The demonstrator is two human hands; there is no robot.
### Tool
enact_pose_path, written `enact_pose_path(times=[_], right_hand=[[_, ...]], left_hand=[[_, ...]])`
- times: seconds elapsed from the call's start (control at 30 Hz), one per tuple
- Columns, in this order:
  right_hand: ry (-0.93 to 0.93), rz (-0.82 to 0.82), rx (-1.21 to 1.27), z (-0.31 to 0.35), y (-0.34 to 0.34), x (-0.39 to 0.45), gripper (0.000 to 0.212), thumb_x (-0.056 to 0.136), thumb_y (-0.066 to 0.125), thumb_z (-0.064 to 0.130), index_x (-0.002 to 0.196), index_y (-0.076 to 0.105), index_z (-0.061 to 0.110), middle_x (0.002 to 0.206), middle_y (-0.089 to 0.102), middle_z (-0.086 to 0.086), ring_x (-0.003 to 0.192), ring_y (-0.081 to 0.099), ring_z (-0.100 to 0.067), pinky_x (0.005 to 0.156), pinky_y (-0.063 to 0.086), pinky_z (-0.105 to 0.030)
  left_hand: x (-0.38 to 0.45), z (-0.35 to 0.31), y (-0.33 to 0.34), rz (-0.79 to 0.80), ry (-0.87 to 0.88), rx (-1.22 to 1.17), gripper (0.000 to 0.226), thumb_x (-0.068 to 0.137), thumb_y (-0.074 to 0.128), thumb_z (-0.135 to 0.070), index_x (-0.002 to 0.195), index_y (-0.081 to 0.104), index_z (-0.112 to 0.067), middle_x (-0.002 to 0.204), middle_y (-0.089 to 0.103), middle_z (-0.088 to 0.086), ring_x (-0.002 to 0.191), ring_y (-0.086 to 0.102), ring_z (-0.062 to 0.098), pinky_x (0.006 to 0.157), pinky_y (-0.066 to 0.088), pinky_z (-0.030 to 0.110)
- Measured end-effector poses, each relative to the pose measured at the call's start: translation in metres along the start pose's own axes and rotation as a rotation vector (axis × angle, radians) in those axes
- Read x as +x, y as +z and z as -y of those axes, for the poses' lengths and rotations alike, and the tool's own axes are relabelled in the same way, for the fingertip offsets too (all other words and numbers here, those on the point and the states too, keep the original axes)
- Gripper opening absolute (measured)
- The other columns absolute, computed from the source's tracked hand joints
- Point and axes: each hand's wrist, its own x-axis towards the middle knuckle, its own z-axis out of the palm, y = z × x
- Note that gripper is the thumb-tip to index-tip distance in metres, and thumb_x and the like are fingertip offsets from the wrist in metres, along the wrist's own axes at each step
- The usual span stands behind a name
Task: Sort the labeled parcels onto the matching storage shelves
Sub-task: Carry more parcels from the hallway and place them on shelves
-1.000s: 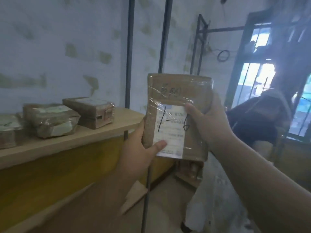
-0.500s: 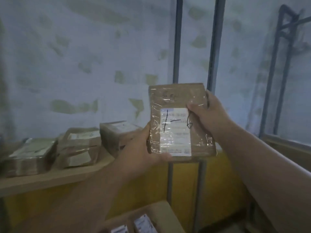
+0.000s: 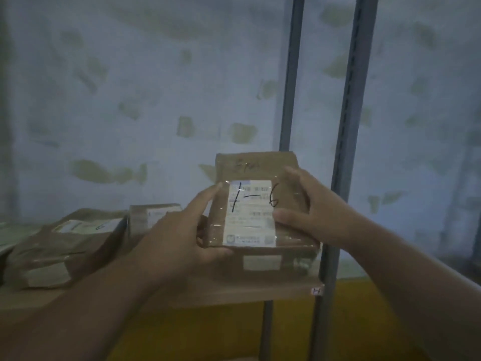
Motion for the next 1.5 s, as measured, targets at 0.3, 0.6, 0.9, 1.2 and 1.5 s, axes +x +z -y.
enact_pose_path(times=[0.3, 0.6, 0.9, 1.2, 1.5], right_hand=[[-0.111, 0.274, -0.12, -0.053, 0.014, 0.029, 0.107, 0.05, 0.079, 0.078, 0.142, 0.032, 0.053, 0.157, 0.022, 0.022, 0.136, 0.038, -0.008, 0.11, 0.041, -0.04], [-0.108, 0.208, -0.12, -0.07, 0.039, 0.052, 0.09, 0.062, 0.086, 0.055, 0.14, 0.043, 0.04, 0.135, 0.041, 0.022, 0.121, 0.047, -0.009, 0.097, 0.041, -0.029], [-0.148, 0.122, -0.221, -0.068, 0.047, 0.04, 0.078, 0.079, 0.077, 0.049, 0.146, 0.041, 0.034, 0.156, 0.031, 0.009, 0.14, 0.036, -0.013, 0.109, 0.031, -0.028], [-0.388, -0.007, -0.147, 0.013, 0.066, 0.016, 0.075, 0.083, 0.067, 0.059, 0.146, 0.038, 0.033, 0.149, 0.032, 0.013, 0.136, 0.033, -0.008, 0.104, 0.027, -0.019], [-0.664, 0.032, 0.247, 0.228, 0.178, -0.022, 0.064, 0.083, 0.073, 0.048, 0.14, 0.048, 0.031, 0.138, 0.044, 0.016, 0.122, 0.043, 0.002, 0.097, 0.029, -0.004]], left_hand=[[0.019, -0.004, 0.02, -0.098, -0.119, 0.223, 0.048, 0.082, 0.071, -0.056, 0.127, 0.06, -0.045, 0.108, 0.068, -0.017, 0.093, 0.06, 0.0, 0.076, 0.05, 0.023], [0.04, 0.005, 0.035, 0.033, -0.259, 0.292, 0.065, 0.073, 0.083, -0.049, 0.13, 0.052, -0.046, 0.114, 0.062, -0.011, 0.097, 0.059, 0.01, 0.077, 0.048, 0.03], [0.039, 0.005, 0.041, -0.069, -0.245, 0.5, 0.066, 0.073, 0.079, -0.058, 0.132, 0.056, -0.038, 0.115, 0.064, -0.009, 0.101, 0.058, 0.014, 0.084, 0.05, 0.034], [-0.02, 0.007, 0.01, -0.276, -0.19, 0.418, 0.053, 0.076, 0.081, -0.048, 0.124, 0.065, -0.031, 0.094, 0.057, -0.018, 0.085, 0.053, 0.008, 0.072, 0.041, 0.026], [-0.205, 0.082, -0.129, -0.413, -0.301, 0.433, 0.044, 0.069, 0.079, -0.048, 0.105, 0.056, -0.052, 0.092, 0.054, -0.035, 0.086, 0.056, -0.006, 0.067, 0.038, 0.015]])
